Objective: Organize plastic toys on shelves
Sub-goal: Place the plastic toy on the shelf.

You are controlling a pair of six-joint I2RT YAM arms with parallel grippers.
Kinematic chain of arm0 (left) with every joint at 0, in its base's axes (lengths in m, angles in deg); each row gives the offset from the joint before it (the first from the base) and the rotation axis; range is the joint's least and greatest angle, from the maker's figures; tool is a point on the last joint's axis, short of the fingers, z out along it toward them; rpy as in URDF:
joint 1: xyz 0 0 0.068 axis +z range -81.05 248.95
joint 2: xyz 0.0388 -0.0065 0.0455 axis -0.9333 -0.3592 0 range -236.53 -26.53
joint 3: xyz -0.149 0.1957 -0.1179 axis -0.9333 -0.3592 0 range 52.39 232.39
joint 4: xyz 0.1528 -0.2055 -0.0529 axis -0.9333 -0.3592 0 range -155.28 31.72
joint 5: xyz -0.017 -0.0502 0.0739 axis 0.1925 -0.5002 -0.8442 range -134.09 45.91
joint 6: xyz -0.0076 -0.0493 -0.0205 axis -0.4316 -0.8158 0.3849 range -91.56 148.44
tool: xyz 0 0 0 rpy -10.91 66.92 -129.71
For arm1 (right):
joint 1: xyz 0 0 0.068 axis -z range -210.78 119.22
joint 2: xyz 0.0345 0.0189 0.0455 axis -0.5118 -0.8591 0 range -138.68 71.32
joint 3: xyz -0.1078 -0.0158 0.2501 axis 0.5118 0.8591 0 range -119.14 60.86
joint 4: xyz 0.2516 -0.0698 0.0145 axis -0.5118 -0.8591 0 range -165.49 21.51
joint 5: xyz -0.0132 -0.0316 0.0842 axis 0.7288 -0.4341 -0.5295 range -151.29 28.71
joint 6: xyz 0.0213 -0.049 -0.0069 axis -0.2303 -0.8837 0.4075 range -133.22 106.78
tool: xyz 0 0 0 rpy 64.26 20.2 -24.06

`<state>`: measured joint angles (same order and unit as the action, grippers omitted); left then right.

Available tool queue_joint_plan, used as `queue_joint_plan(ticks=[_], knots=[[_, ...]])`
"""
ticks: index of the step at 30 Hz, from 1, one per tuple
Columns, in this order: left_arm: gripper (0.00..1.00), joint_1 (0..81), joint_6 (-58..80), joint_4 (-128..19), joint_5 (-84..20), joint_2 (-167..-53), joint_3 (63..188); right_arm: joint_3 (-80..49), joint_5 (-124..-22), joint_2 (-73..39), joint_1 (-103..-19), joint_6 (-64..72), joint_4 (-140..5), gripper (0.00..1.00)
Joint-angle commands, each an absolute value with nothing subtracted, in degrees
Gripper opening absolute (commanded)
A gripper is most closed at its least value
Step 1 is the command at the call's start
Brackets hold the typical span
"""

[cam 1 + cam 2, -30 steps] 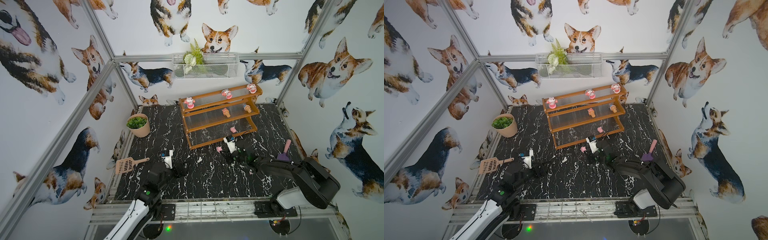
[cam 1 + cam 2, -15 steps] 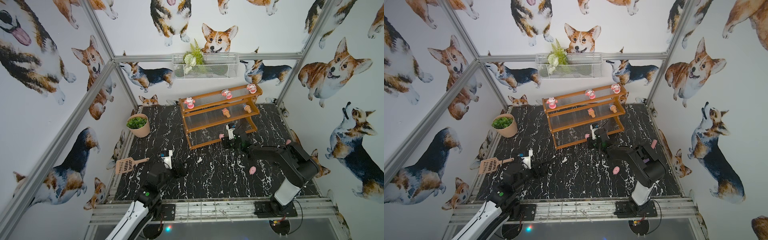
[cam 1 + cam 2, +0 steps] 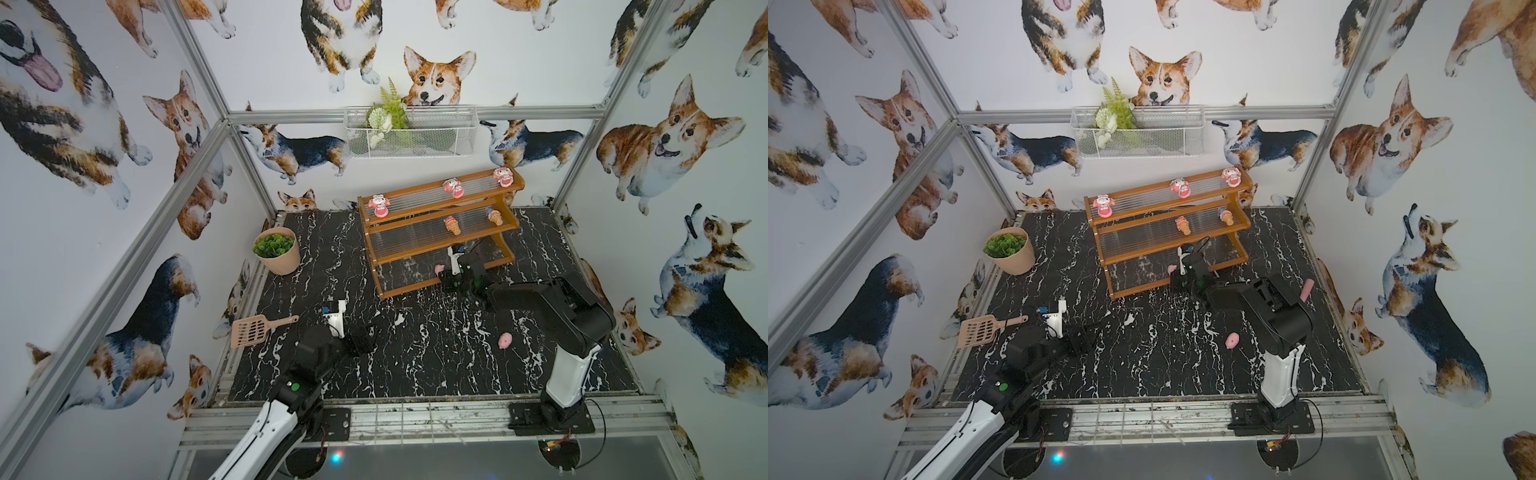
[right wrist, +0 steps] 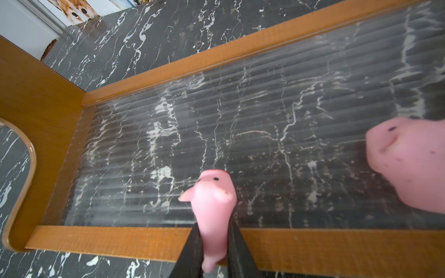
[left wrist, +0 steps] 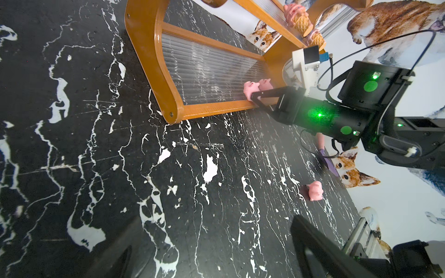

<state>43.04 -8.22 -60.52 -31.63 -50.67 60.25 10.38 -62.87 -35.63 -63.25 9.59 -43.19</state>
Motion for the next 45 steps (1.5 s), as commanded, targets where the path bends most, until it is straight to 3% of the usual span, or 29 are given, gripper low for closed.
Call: queue_joint_plan(ticks=[1, 13, 21, 31, 38, 45], knots=[[0.99, 43.11, -8.25, -58.80, -31.25, -50.83, 60.39, 9.47, -62.32, -36.68, -63.75, 11.20, -42.91, 0.22], [0.99, 43.10, -8.39, -58.71, -31.09, -50.88, 60.35, 6.11, -58.67, -39.07, -64.62, 13.76, -45.87, 0.25], [0.99, 43.12, -8.49, -59.29, -31.09, -50.11, 60.26, 6.69, -59.90, -38.05, -64.81, 13.55, -45.46, 0.38], [0.99, 43.11, -8.99, -59.29, -30.71, -49.60, 60.15, 9.45, -61.29, -33.78, -64.98, 13.06, -44.48, 0.44], [0.99, 43.11, -9.60, -58.71, -28.93, -48.49, 59.97, 15.54, -64.30, -26.86, -65.20, 12.80, -42.77, 0.46], [0.98, 42.97, -12.15, -48.71, -21.61, -49.61, 57.54, 27.40, -69.94, -11.50, -66.09, 13.94, -41.82, 0.44]])
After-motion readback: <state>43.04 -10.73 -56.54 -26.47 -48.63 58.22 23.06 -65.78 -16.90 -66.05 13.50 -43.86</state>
